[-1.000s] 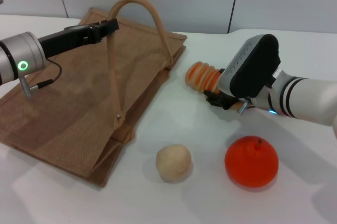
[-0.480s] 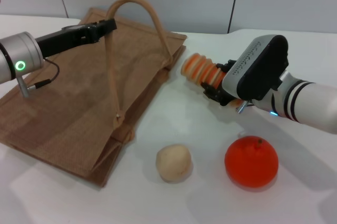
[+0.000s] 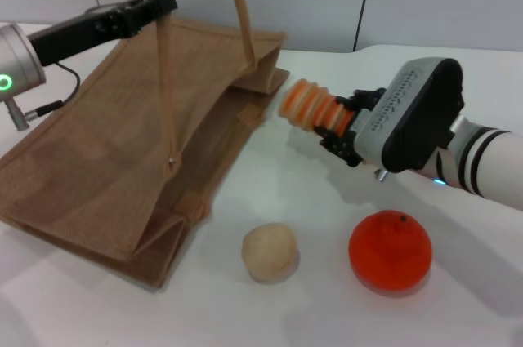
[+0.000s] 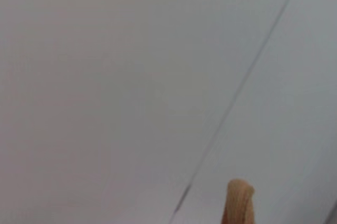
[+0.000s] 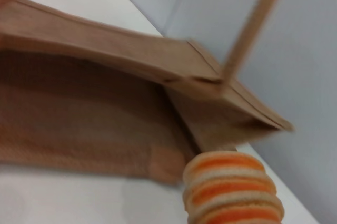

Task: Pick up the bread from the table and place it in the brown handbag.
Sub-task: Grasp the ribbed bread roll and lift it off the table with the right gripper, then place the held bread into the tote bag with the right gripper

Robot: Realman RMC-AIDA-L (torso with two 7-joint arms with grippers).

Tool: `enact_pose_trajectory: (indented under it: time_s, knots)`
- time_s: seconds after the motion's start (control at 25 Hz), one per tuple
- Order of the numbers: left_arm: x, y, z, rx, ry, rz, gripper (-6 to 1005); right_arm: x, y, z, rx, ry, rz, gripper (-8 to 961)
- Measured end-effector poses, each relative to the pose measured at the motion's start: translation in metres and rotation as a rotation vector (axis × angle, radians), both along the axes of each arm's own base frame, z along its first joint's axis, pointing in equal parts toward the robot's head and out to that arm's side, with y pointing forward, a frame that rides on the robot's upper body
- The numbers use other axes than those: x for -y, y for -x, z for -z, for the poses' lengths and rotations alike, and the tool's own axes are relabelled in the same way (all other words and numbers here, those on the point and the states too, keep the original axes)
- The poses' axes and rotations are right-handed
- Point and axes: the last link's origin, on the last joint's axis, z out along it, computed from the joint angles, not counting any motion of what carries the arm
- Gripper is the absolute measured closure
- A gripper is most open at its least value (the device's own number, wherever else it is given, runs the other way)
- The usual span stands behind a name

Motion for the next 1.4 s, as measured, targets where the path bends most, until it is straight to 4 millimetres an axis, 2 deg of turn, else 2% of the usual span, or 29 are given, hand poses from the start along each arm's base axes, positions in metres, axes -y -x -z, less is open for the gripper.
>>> enact_pose_trajectory:
  time_s: [0.16, 0.36, 0.44, 0.64, 0.88, 1.16, 1.4]
  knots:
    - [0.006, -0.008, -0.008, 0.028, 0.011, 0.063, 877, 0.011, 0.013, 0.001, 0.008, 0.035, -0.05, 431]
    - [0.01, -0.018, -0.012, 0.059, 0.026, 0.122, 877, 0.021, 0.029, 0.012, 0.033, 0.078, -0.122, 464]
    - [0.011, -0.022, -0.012, 0.071, 0.038, 0.145, 877, 0.024, 0.035, 0.017, 0.049, 0.089, -0.155, 508]
    - [0.014, -0.037, -0.012, 0.104, 0.072, 0.222, 877, 0.032, 0.052, 0.024, 0.073, 0.135, -0.216, 530]
    - [0.016, -0.046, -0.012, 0.129, 0.101, 0.263, 877, 0.045, 0.072, 0.037, 0.1, 0.188, -0.311, 532]
    - [0.02, -0.062, -0.01, 0.165, 0.154, 0.339, 877, 0.059, 0.082, 0.056, 0.156, 0.225, -0.427, 543]
    - [0.022, -0.066, -0.009, 0.186, 0.184, 0.353, 877, 0.059, 0.082, 0.069, 0.175, 0.211, -0.489, 555]
